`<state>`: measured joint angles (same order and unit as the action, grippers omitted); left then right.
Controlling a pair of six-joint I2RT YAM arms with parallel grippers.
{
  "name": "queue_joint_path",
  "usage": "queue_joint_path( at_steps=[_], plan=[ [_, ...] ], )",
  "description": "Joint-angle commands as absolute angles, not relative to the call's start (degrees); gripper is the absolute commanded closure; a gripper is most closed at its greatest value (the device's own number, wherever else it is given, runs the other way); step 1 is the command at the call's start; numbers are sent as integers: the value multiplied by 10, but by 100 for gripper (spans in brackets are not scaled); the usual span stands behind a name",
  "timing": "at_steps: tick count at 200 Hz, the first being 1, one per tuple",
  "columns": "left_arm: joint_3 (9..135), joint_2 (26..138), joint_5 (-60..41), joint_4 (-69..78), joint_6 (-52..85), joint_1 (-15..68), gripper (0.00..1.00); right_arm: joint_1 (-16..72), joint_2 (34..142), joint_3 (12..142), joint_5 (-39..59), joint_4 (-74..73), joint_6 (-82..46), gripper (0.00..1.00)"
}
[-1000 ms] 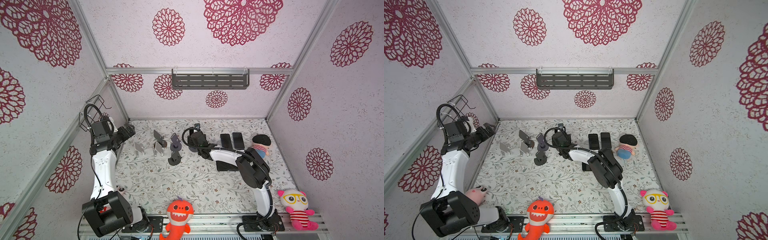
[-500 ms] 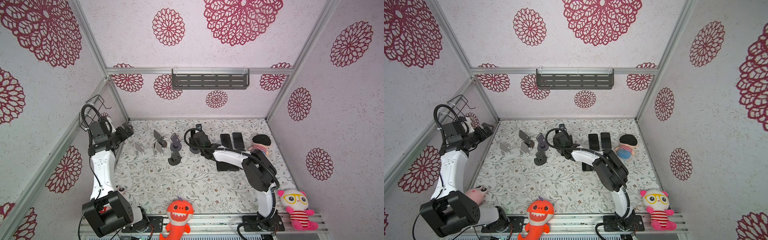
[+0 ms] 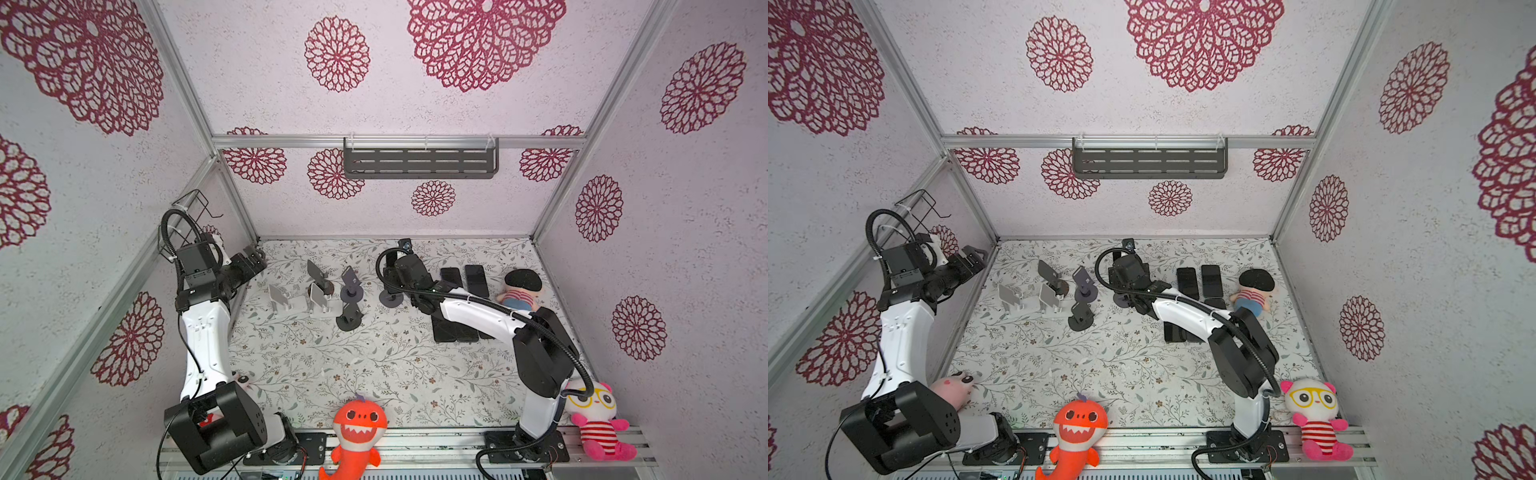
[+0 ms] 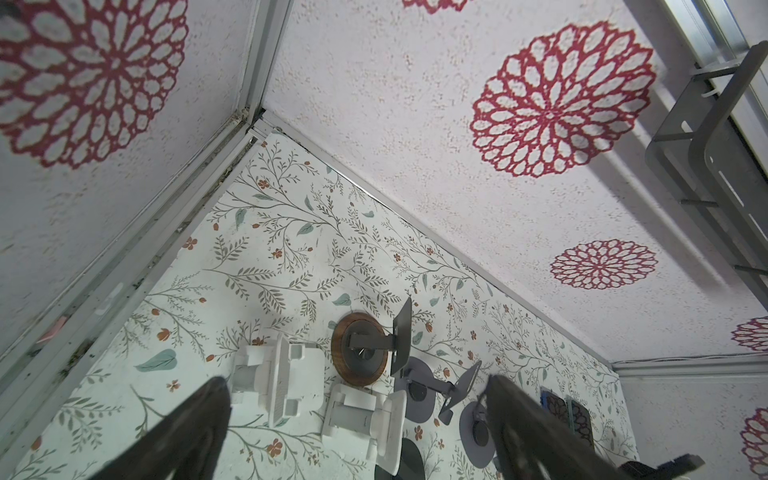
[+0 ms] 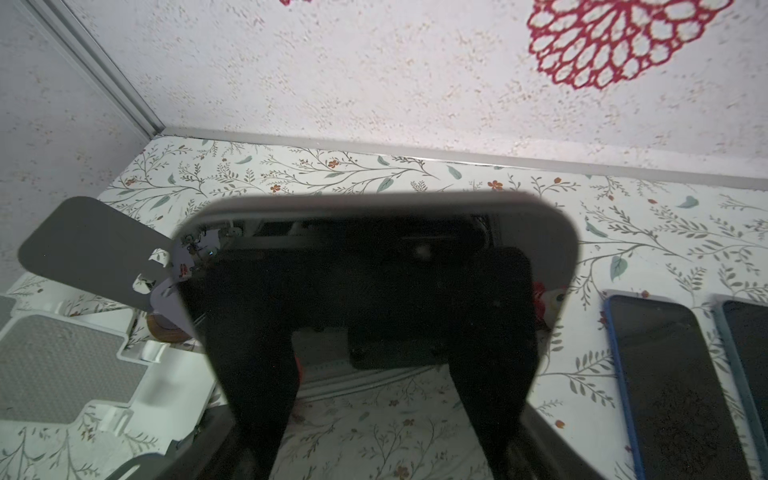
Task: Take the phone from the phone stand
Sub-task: 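Carry the phone with the right gripper and lower it flat beside the phones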
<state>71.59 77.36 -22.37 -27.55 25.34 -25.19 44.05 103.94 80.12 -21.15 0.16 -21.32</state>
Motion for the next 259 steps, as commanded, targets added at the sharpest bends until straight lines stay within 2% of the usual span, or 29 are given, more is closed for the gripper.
queue_joint_path(
  at_steps=[1, 55, 115, 192, 259],
  plan=[
    [709, 761, -228, -256, 256, -257, 1, 413, 988, 808, -194, 48, -230, 30],
    [709, 762, -229, -256, 256, -257, 1, 323, 976, 849, -109, 222, -217, 30],
    [709, 765, -233, -255, 257, -257, 1, 250, 1037, 887, -82, 283, -170, 30],
    [709, 766, -232, -256, 256, -257, 0, 243, 1183, 992, -79, 298, -145, 30],
    [709, 769, -234, -256, 256, -257, 0, 243, 1254, 1041, -75, 297, -147, 30]
  ],
)
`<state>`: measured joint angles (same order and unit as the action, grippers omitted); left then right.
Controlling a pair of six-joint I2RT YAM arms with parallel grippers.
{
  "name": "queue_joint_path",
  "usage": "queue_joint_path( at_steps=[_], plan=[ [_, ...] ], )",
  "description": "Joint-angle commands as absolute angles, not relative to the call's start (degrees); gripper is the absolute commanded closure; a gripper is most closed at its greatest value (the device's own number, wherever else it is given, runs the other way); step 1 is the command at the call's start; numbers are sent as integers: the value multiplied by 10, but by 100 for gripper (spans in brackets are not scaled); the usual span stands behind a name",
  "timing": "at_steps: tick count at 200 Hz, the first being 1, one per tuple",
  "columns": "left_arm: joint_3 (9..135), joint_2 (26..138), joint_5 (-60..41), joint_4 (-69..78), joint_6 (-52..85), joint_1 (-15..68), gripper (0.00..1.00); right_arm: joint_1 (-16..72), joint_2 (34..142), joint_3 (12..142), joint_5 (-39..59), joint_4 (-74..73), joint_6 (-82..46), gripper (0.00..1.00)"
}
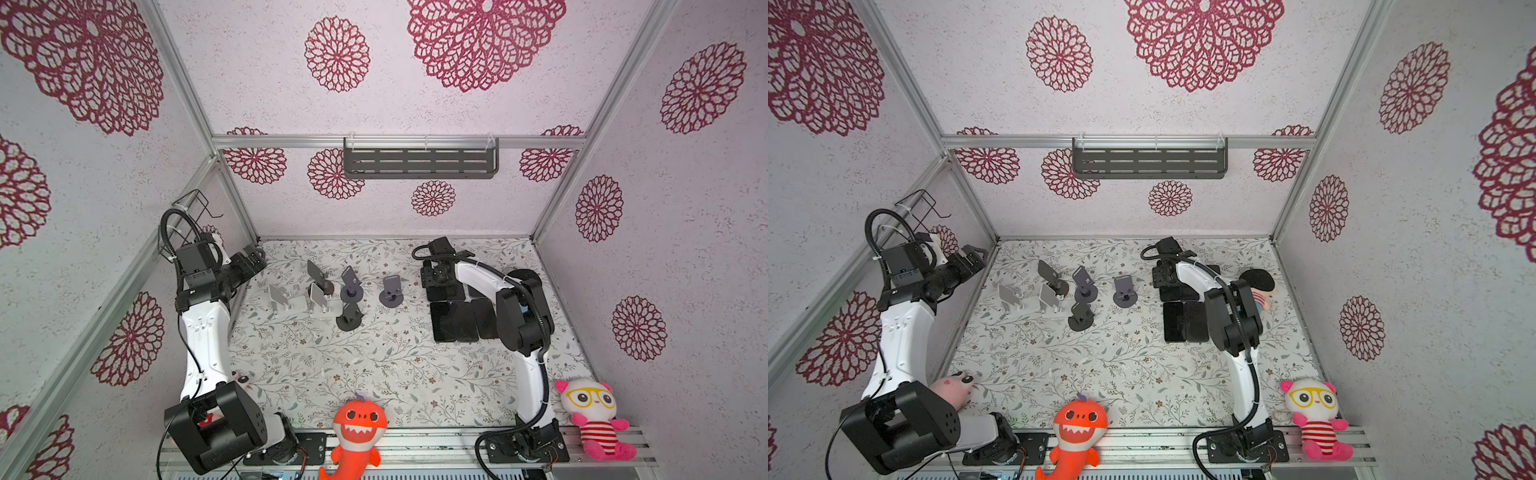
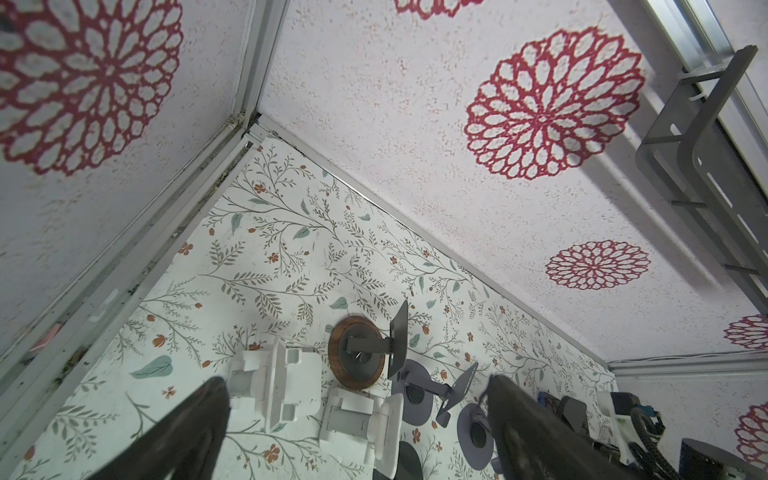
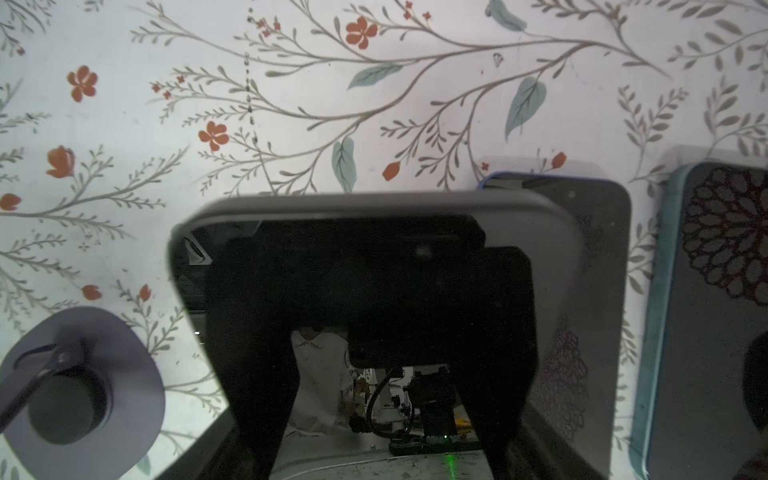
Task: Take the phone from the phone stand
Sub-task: 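Carry the phone with the right gripper and lower it flat beside the phones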
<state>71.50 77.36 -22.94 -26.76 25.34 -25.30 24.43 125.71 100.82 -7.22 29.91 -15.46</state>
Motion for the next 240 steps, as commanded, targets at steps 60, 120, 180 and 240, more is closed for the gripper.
queue_joint_path(
  at_steps=[60, 120, 180, 240],
  plan=[
    [709, 770, -233, -257, 255, -257, 0, 242, 1288, 1049, -70, 297, -150, 27],
    [710, 771, -232, -258, 252, -257, 0, 243, 1295, 1032, -72, 287, -156, 16],
    [710, 771, -230, -259, 252, -257, 0, 243, 1273, 1012, -91, 272, -158, 15],
    [711, 770, -232, -259, 253, -257, 0, 264, 1199, 945, -78, 210, -169, 30]
  ],
)
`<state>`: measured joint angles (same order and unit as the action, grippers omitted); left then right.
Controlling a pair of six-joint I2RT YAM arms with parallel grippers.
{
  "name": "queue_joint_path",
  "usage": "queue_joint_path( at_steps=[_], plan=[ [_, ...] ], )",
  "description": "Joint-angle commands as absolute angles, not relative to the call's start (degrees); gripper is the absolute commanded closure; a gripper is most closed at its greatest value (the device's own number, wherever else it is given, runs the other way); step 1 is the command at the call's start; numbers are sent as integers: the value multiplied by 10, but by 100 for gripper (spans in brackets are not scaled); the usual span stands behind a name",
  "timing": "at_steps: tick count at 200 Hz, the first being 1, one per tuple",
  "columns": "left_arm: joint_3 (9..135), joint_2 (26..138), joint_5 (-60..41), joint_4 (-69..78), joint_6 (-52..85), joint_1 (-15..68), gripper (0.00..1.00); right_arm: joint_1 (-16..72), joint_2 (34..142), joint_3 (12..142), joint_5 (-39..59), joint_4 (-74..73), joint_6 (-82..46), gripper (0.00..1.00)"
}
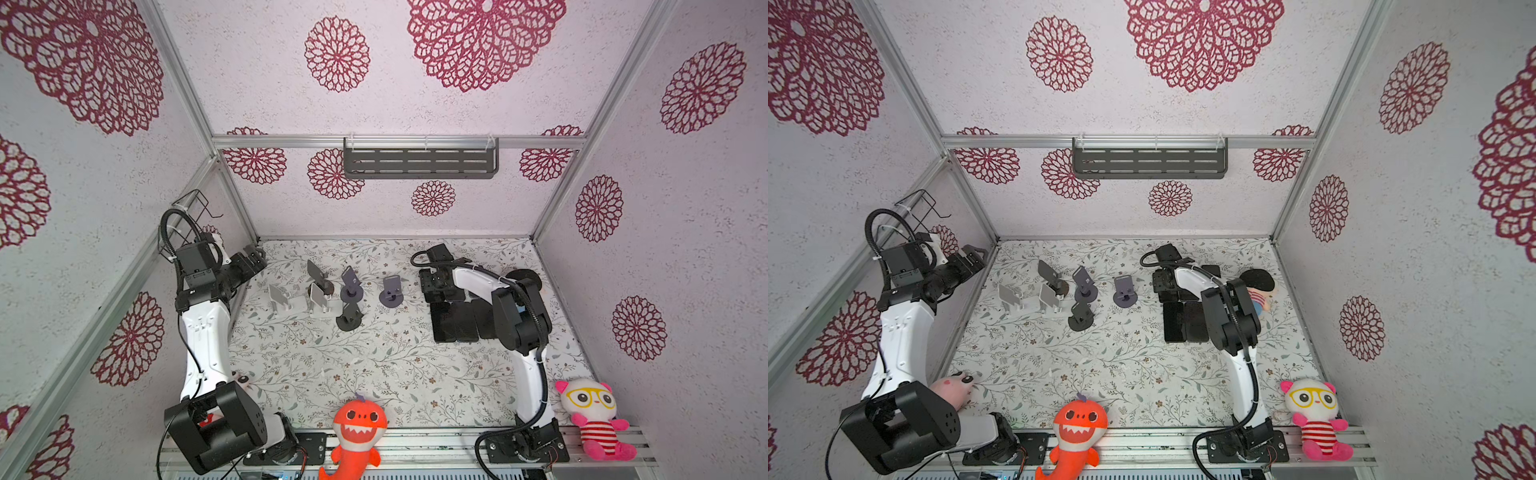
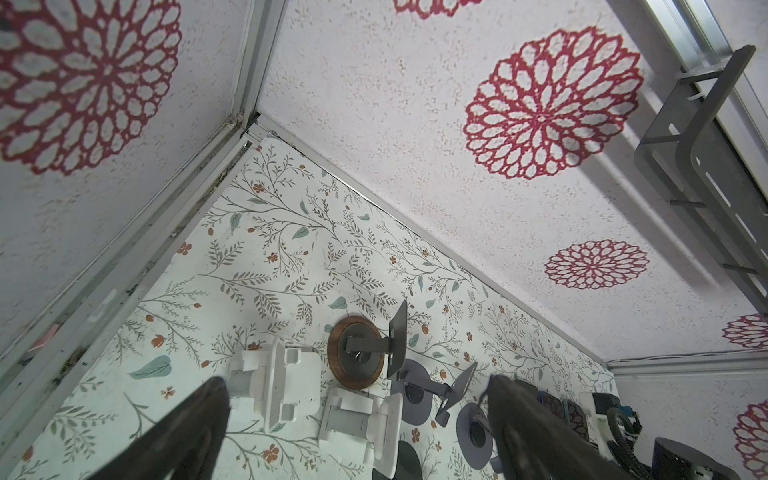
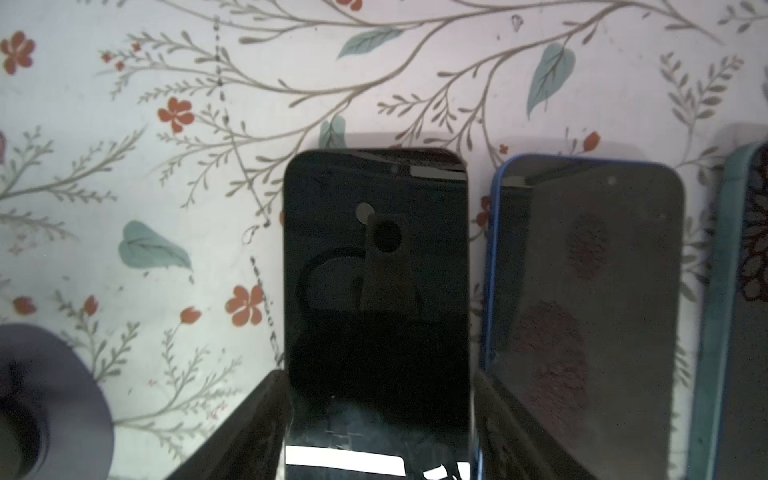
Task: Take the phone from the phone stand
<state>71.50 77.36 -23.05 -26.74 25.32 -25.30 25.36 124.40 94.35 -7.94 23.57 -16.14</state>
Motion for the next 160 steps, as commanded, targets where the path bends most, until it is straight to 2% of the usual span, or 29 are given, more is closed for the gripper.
queue_joint_path(
  at_steps=[1, 47, 114, 133, 160],
  plan=[
    [711, 770, -232, -259, 253, -258, 0, 264, 1199, 945, -79, 209, -169, 30],
    [711, 770, -230, -260, 252, -258, 0, 282, 1224, 959, -62, 200, -174, 41],
    [711, 771, -231, -260, 251, -257, 0, 291, 1266, 986, -40, 199, -182, 51],
    [711, 772, -231, -261, 251, -257, 0, 291, 1274, 989, -39, 200, -182, 62],
    [711, 772, -232, -261, 251, -257, 0, 290, 1284, 991, -40, 200, -184, 66]
  ],
)
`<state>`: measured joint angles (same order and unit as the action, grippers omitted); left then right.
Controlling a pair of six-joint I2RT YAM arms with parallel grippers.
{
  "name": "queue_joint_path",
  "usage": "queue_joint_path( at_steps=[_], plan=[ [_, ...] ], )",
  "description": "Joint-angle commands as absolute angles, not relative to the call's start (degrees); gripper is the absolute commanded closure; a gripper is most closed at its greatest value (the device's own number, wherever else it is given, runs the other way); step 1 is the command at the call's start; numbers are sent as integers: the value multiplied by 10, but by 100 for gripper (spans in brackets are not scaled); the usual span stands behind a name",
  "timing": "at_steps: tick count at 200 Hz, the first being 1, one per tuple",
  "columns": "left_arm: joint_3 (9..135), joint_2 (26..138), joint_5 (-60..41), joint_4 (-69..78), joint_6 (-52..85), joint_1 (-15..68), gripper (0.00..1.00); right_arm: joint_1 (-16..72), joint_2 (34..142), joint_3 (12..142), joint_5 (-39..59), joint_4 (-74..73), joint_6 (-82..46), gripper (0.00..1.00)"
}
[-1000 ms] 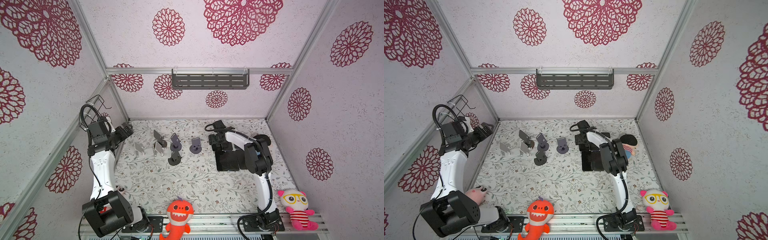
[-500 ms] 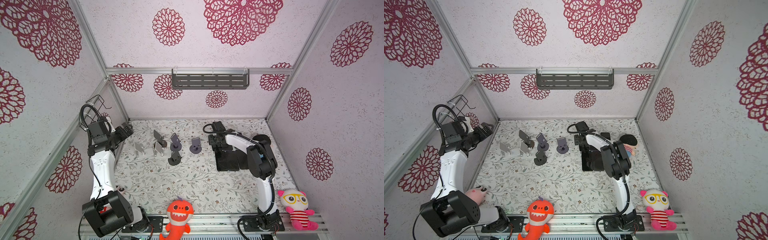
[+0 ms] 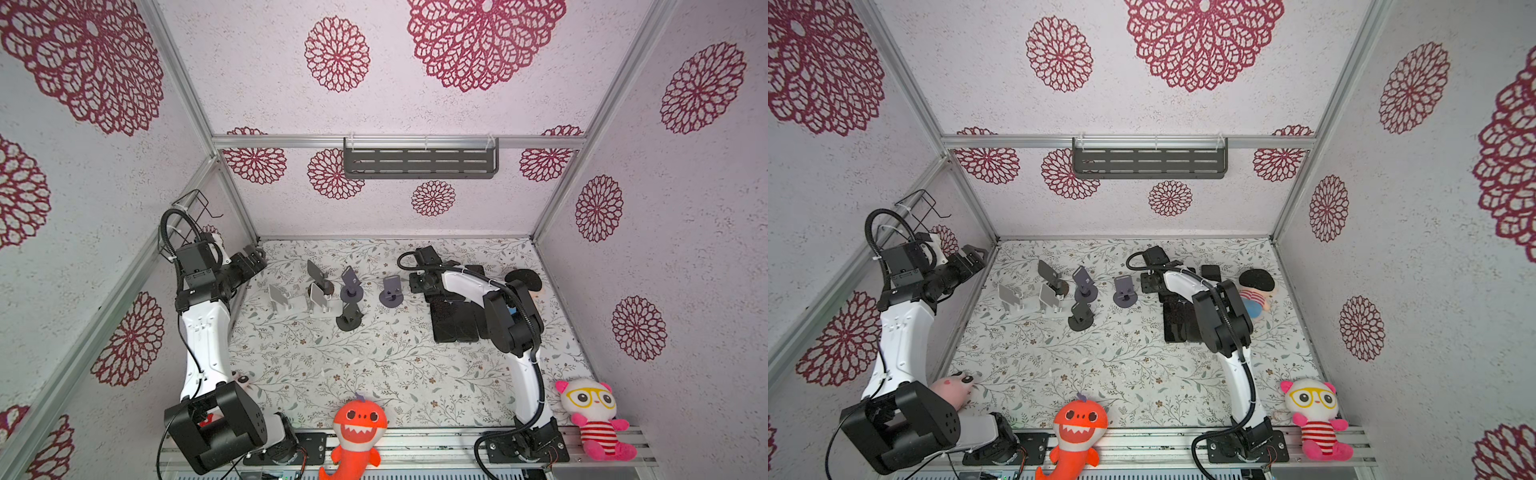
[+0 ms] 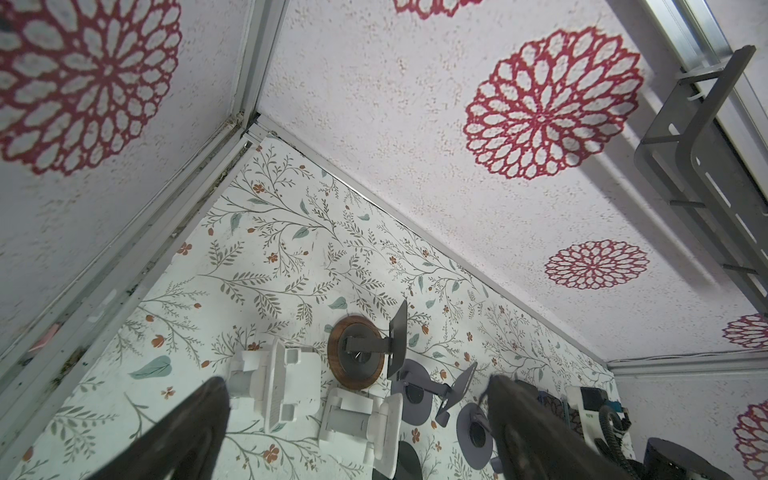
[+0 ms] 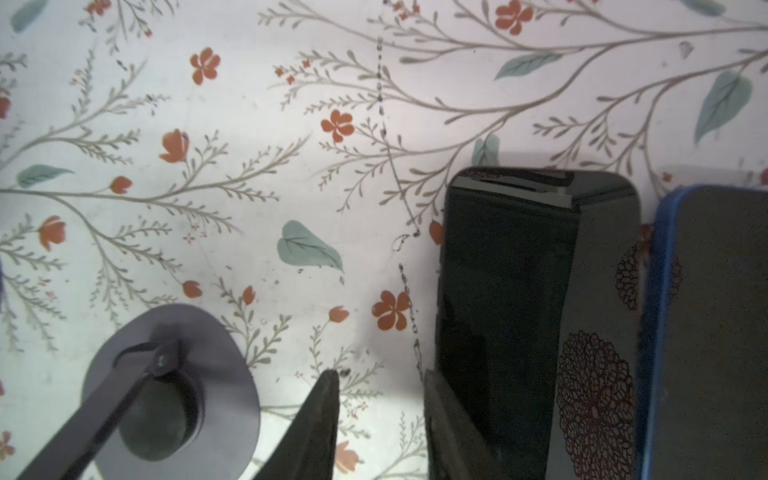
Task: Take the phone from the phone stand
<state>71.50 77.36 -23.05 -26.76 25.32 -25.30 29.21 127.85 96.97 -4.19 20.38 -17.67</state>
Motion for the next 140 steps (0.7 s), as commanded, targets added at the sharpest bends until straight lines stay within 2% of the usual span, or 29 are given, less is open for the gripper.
queue_joint_path(
  at_steps=[1, 38, 140],
  plan=[
    [711, 772, -231, -261, 251, -257, 0, 289, 1284, 991, -40, 200, -184, 67],
    [711, 772, -231, -261, 251, -257, 0, 288, 1295, 992, -52, 202, -188, 70],
    [711, 772, -231, -261, 251, -258, 0, 271, 1279, 966, -107, 210, -203, 70]
  ],
)
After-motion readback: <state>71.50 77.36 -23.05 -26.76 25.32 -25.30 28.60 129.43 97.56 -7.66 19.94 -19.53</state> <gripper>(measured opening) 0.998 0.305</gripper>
